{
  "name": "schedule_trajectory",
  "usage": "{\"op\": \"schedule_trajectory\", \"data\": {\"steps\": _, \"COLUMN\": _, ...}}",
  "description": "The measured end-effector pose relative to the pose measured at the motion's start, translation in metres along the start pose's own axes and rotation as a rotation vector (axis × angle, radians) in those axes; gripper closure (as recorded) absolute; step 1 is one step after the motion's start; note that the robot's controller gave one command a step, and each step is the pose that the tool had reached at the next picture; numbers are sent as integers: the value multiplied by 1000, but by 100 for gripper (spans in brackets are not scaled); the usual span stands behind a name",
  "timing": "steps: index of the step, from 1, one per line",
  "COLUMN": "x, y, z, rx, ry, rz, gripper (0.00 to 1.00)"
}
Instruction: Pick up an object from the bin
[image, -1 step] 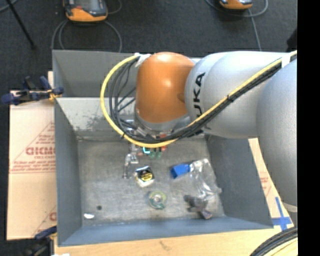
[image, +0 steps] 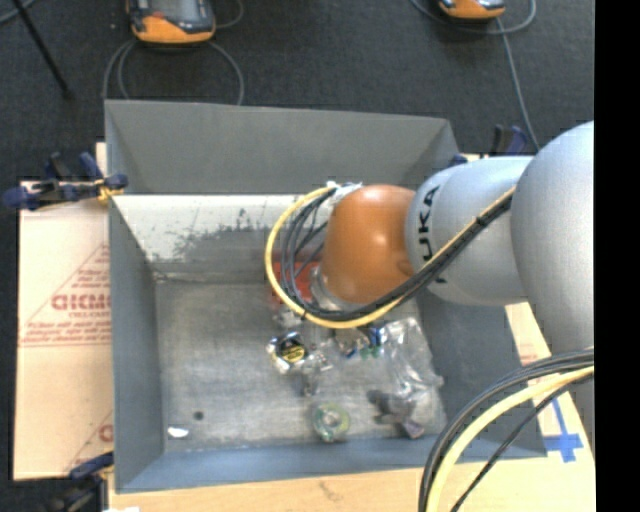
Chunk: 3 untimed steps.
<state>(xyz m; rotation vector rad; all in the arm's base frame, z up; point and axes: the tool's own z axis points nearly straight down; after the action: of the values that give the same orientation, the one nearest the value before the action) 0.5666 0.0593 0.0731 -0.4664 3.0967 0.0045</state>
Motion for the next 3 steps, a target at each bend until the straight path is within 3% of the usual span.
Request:
{"op": "schedule_trajectory", "data": {"steps": 1, "x": -12, "y": 10, "z": -29, "rx": 3, "ry": 2, "rz": -19, "gripper": 0}}
{"op": "schedule_trajectory", "data": {"steps": 2, "x": -27, "y": 0, "z": -34, "rx": 2, "ry": 1, "rz": 43, "gripper": 0}}
{"op": "schedule_trajectory", "data": {"steps": 3, "x": -23, "y": -13, "z": -1, "rx": -2, "ry": 5, "rz": 162, "gripper": 0}}
